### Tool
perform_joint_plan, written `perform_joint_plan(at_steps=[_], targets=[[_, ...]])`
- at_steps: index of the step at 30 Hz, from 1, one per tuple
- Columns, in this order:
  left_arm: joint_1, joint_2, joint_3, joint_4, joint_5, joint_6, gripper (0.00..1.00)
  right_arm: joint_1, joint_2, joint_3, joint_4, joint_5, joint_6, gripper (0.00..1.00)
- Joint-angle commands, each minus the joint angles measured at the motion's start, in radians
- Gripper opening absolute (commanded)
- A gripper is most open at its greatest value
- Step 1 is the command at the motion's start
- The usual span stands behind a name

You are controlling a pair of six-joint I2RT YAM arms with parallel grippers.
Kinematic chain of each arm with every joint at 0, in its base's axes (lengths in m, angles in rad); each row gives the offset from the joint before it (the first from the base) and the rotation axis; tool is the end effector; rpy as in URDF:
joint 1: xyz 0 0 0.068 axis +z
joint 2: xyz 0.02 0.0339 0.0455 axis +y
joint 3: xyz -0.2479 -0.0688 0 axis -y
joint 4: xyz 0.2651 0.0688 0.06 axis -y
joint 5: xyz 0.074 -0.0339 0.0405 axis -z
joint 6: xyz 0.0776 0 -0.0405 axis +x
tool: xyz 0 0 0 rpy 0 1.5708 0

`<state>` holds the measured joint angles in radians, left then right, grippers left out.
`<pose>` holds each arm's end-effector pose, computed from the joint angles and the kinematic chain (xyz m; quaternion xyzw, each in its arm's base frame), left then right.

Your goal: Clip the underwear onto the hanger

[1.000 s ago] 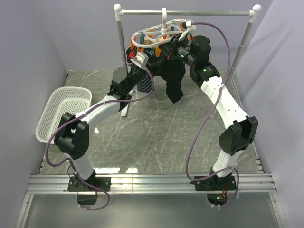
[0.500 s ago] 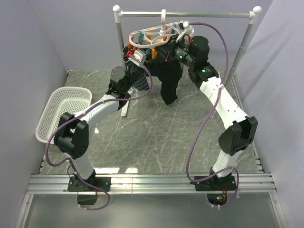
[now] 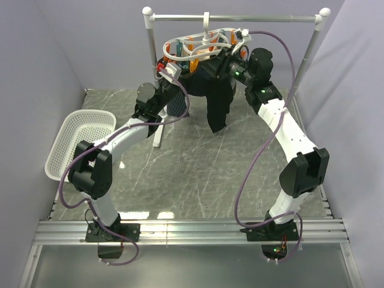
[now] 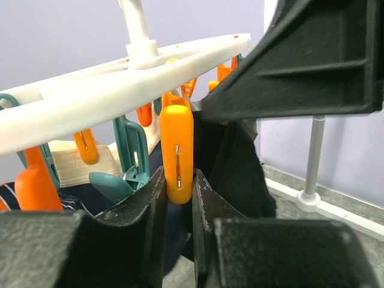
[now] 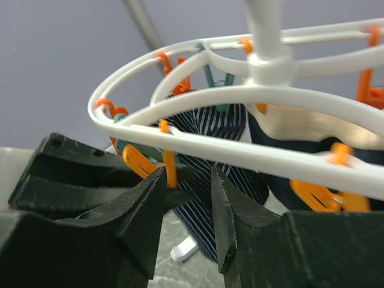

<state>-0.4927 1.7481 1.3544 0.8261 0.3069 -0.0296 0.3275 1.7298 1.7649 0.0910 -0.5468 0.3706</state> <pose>0.3994 -0.2410 0.3732 0.2475 0.4889 -0.2945 0.7829 0.4238 0.1866 0.4452 -0.1888 0.6408 0.4148 0.6178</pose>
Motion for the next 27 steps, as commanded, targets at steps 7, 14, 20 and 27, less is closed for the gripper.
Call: perform_joint_plan(at_steps=[7, 14, 20, 27], targets=[[0.019, 0.001, 0.022, 0.076, 0.087, -0.062, 0.12, -0.050, -0.085, -0.123, 0.278, -0.165, 0.223, 0.57], [0.017, 0.005, 0.031, 0.073, 0.100, -0.069, 0.12, 0.002, -0.102, -0.203, 0.380, -0.061, 0.218, 0.61], [0.016, 0.005, 0.034, 0.064, 0.104, -0.075, 0.12, 0.038, -0.092, -0.199, 0.409, 0.027, 0.212, 0.62], [0.016, 0.004, 0.031, 0.061, 0.109, -0.073, 0.12, 0.059, -0.072, -0.168, 0.409, 0.068, 0.176, 0.62]])
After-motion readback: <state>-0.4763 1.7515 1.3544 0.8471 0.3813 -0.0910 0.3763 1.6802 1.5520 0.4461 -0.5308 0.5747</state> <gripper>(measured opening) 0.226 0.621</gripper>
